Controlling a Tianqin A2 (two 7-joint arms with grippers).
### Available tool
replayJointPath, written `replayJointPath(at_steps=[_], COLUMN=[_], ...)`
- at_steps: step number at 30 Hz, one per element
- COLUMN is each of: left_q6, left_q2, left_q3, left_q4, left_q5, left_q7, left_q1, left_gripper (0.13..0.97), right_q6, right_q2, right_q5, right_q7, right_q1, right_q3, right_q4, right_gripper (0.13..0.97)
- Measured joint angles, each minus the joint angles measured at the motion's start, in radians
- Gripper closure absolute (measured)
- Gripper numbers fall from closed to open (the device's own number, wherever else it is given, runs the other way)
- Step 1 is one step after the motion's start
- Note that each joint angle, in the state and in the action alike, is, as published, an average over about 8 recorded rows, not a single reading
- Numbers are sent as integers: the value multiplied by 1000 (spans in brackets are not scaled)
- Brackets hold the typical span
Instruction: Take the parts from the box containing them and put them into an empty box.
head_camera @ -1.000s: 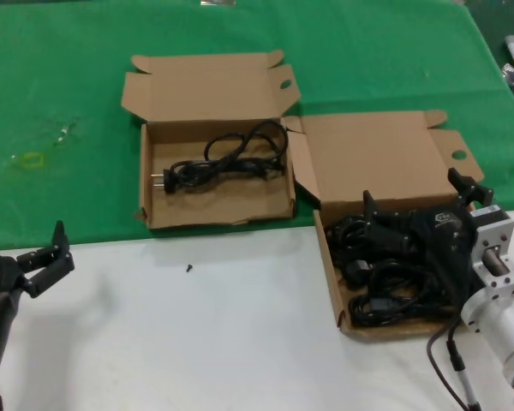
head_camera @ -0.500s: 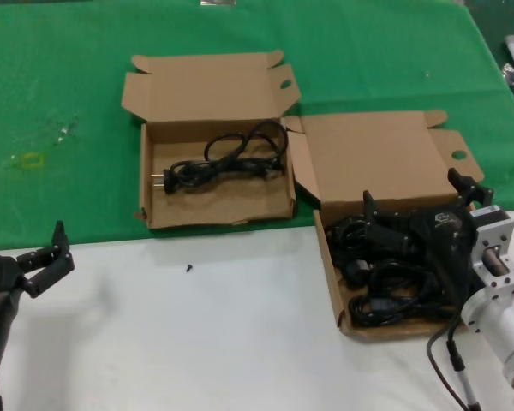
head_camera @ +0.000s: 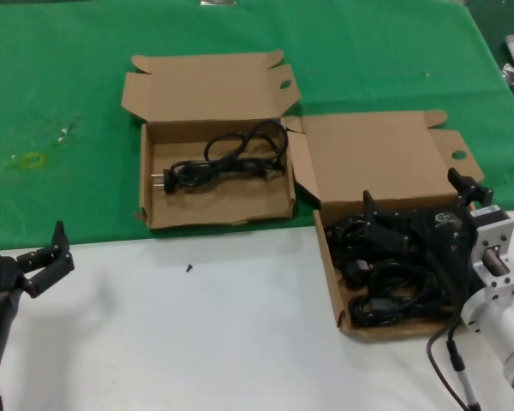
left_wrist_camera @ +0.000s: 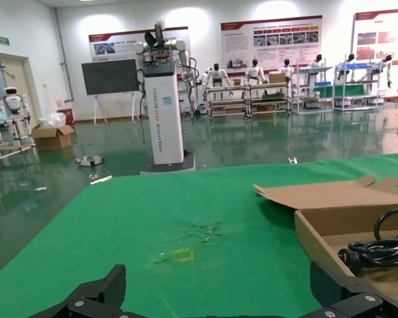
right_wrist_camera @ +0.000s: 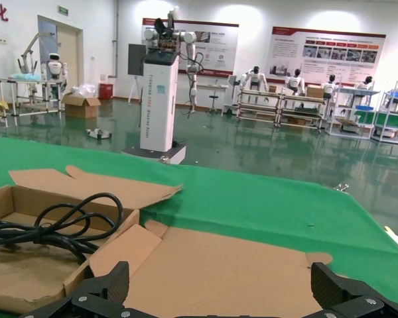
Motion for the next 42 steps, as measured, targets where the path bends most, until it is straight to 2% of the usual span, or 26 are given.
replayJointPath(at_steps=[42], left_q6=[0], left_q2=[0], left_q3=[0], left_q4=[0], left_q5=[0], left_q7=[0], left_q1=[0], left_gripper=[132], right_q6=[0], right_q2=[0], right_q5=[0], right_q7=[0], right_q1=[0], right_q3=[0], right_q4=[0], right_gripper=[129])
